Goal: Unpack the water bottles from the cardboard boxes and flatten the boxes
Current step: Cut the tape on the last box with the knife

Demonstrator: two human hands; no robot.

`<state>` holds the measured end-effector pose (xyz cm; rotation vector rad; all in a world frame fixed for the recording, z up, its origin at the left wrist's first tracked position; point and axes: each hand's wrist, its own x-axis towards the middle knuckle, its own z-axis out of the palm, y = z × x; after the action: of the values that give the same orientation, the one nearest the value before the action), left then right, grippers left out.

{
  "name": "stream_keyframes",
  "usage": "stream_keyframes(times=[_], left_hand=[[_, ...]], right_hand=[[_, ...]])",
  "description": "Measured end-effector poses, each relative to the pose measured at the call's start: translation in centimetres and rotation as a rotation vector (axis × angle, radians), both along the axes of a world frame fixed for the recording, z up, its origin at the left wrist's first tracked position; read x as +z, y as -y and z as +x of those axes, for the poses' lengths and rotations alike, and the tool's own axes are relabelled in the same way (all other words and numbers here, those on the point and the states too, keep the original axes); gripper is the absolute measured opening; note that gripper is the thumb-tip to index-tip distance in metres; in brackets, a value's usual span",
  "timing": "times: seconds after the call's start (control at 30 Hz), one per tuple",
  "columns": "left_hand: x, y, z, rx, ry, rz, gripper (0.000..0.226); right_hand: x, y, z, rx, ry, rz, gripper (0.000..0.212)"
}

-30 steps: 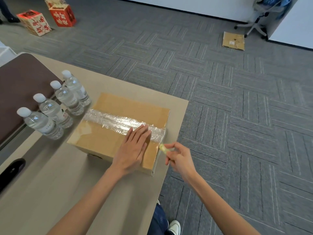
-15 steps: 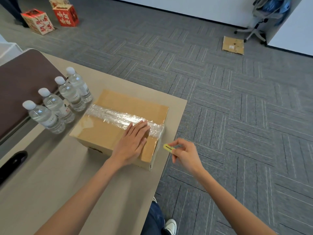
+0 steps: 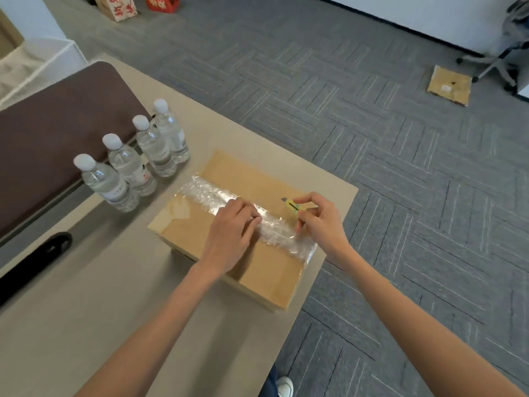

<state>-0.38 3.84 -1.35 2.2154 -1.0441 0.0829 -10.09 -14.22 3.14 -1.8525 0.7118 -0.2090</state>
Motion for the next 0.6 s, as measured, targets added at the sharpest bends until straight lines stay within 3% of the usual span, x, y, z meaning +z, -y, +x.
stream_keyframes(times=[0.17,0.27,0.43,0.6], left_hand=[[0.0,-1.8,3.0,0.279,-0.075,0.016,0.008],[-0.2,-2.6,3.7,0.473,-0.101,0.085,0.028],[-0.4,-2.5,4.4,0.750,-0.147,0.202,0.077],[-0.5,-1.9,4.6,0.892,-0.204,0.208,0.086]], right_hand=[[-0.9,-0.2,6.8,0.183,-0.054,-0.204,0.017],[-1.9,-0.5,11.0,0.266,-0.054,-0.433,0.012],[-2.3,-1.2,15.8,0.402,-0.005,-0.544,0.010],[-2.3,-2.6,20.0,0.524,0.055,-0.620,0.015]])
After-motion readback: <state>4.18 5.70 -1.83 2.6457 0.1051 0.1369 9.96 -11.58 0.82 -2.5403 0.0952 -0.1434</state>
